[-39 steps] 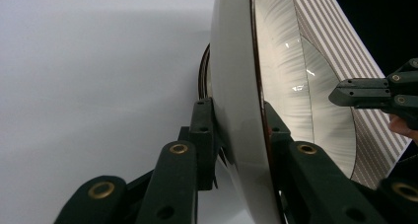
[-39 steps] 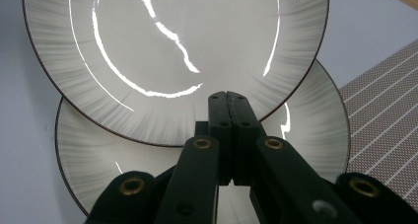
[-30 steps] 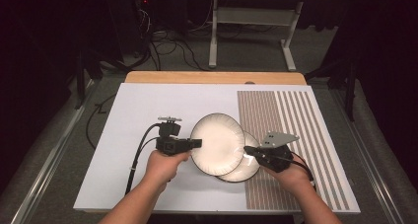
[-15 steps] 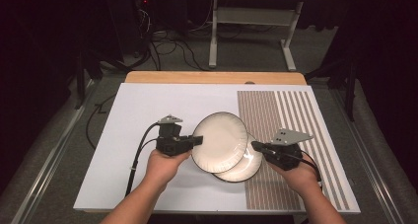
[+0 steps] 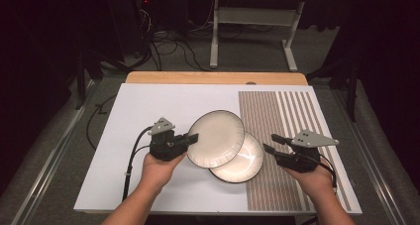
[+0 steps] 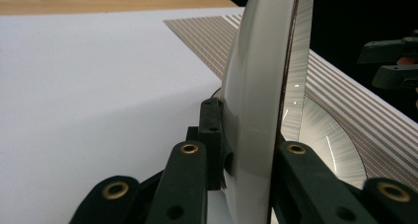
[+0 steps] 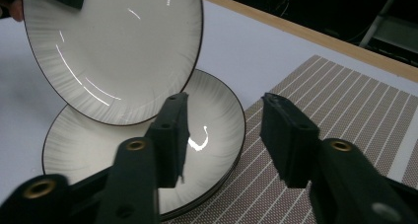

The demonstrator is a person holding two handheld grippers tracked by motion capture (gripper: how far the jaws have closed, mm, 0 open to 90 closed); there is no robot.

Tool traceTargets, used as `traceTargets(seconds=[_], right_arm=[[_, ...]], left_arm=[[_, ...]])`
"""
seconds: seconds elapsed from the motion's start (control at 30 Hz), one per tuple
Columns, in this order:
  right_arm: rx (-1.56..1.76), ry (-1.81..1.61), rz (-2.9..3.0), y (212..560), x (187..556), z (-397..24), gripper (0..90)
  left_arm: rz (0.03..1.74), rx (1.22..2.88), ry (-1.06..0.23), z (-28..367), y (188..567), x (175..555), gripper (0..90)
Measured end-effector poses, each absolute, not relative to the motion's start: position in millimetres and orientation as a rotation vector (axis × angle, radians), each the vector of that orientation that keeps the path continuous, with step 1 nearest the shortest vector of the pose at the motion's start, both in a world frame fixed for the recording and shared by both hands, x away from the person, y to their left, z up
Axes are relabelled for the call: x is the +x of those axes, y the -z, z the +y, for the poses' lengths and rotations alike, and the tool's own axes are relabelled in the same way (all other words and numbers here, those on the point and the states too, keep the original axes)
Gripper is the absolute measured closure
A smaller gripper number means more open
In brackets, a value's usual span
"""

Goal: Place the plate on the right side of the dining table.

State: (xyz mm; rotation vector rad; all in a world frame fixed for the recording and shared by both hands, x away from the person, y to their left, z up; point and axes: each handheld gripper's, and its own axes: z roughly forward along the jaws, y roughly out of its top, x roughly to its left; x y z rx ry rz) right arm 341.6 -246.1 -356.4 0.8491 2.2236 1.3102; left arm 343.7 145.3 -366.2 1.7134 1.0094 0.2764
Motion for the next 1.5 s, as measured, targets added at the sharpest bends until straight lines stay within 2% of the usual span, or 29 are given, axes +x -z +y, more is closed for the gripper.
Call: traceTargets(seconds=[0.03, 0.07, 0.13, 0.17, 0.2, 0.33, 0.4, 0.43, 0.53, 0.8, 1.5], right_arm=[[0.889, -1.343, 2.203, 355.8, 338.9, -251.6, 42.7], [0.889, -1.343, 2.203, 355.8, 338.9, -251.6, 42.7], [0.89, -1.355, 2.178, 355.7, 336.0, -257.0, 34.9], [0.906, -1.365, 2.156, 356.2, 331.5, -260.8, 28.1], [0.906, -1.365, 2.156, 356.2, 331.5, -260.8, 28.1], [0.942, -1.387, 2.105, 359.0, 322.4, -266.6, 15.2], [0.95, -1.393, 2.098, 359.4, 321.2, -267.9, 13.1], [0.968, -1.395, 2.071, 360.3, 319.5, -270.4, 5.5], [0.991, -1.381, 2.055, 361.3, 318.9, -271.8, 0.8], [1.005, -1.347, 2.042, 363.6, 320.7, -271.9, 0.8], [0.909, -1.372, 2.15, 361.2, 347.2, -210.8, 4.5]], left_arm=[[0.986, 1.697, -0.292, 147.7, 368.5, 340.8, 80.4], [0.986, 1.697, -0.292, 147.7, 368.5, 340.8, 80.3], [0.97, 1.689, -0.298, 150.1, 370.1, 338.7, 80.3], [0.966, 1.686, -0.299, 151.3, 370.8, 338.0, 80.3], [0.96, 1.683, -0.298, 152.5, 371.6, 337.6, 80.3], [0.937, 1.68, -0.316, 156.4, 374.3, 334.4, 80.0], [0.93, 1.681, -0.32, 156.7, 374.3, 333.7, 80.0], [0.925, 1.687, -0.328, 156.9, 374.0, 332.9, 79.9], [0.915, 1.696, -0.337, 157.6, 373.7, 332.0, 79.9], [0.902, 1.719, -0.368, 158.2, 373.0, 330.8, 79.5], [0.896, 1.724, -0.354, 159.0, 374.1, 333.5, 79.5]])
